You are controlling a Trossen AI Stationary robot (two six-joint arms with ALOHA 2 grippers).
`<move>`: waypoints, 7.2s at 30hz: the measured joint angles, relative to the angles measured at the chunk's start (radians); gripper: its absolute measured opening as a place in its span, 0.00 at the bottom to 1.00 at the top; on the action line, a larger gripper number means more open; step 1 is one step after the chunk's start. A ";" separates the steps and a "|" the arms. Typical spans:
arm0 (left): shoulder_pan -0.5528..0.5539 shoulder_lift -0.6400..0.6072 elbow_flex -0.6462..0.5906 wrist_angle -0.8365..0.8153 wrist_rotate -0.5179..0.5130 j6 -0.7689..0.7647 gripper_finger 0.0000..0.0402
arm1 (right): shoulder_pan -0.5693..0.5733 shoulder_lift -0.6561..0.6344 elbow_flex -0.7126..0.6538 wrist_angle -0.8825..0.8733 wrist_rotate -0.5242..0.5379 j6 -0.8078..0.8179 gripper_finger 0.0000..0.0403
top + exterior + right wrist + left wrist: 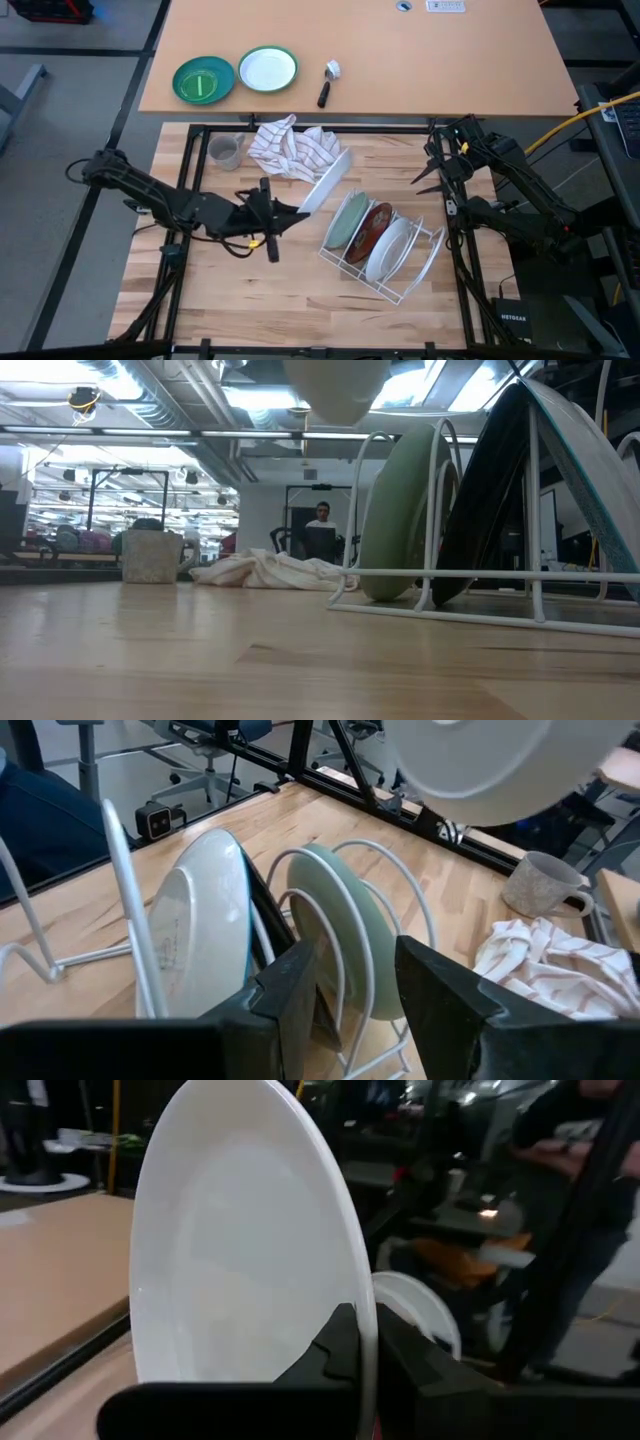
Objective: Sort dishes
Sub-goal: Put the white plate into the dish rack, then return to Home Position
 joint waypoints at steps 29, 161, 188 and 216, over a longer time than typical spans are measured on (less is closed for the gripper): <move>0.020 0.566 0.397 0.672 0.276 -0.012 0.00 | -0.001 0.000 0.000 0.066 0.000 0.003 0.36; -0.182 -0.267 -0.531 -0.704 -0.707 -1.045 0.35 | -0.304 -0.793 0.044 0.704 0.117 1.269 0.36; 0.304 -0.414 -1.051 0.361 0.026 -0.270 0.35 | -0.335 -0.784 0.029 0.748 0.019 1.268 0.36; 0.393 -0.692 -1.115 0.325 -0.026 -0.190 0.35 | 0.194 -0.624 -0.298 1.055 0.279 1.151 0.36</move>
